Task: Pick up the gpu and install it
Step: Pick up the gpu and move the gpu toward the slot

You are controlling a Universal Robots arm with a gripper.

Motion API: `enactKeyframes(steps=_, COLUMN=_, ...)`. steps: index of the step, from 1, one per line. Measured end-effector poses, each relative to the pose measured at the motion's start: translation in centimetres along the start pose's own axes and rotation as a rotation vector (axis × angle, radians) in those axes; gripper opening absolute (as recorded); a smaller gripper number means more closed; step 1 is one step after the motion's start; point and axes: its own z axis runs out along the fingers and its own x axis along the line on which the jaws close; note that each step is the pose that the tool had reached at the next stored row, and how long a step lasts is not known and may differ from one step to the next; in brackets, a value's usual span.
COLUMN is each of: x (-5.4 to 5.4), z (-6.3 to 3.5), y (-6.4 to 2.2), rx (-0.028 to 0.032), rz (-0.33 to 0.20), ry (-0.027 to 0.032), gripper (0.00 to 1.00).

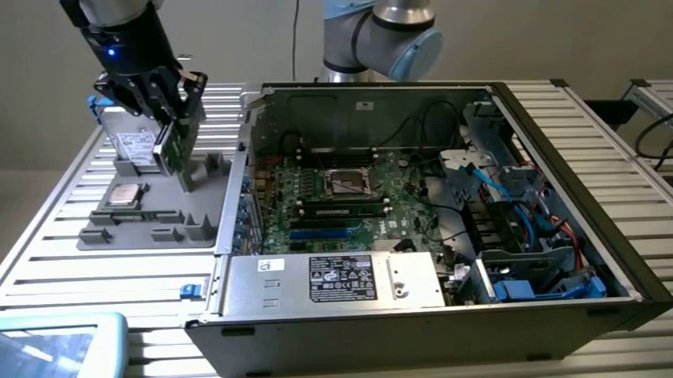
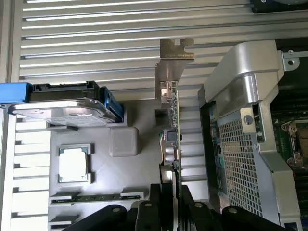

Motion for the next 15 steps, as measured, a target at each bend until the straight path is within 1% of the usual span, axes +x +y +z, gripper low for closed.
enactKeyframes(steps=5, x=0.0, z=-2.23, y=0.27, rx=0.0000, rz=-0.002, ry=0.0004, gripper=0.27)
enactKeyframes(steps=8, x=-0.1, z=-3.64, y=0.27, rx=0.0000, rz=-0.002, ry=0.0006, gripper=0.27)
enactKeyframes(steps=10, x=-0.2, z=-4.58, y=0.08, rx=0.0001, rz=-0.002, ry=0.0019, gripper=0.27)
enactKeyframes(steps=15, x=-1.0, z=-7.03, y=-0.71, rx=0.0007, rz=-0.001, ry=0.0082, gripper=0.27)
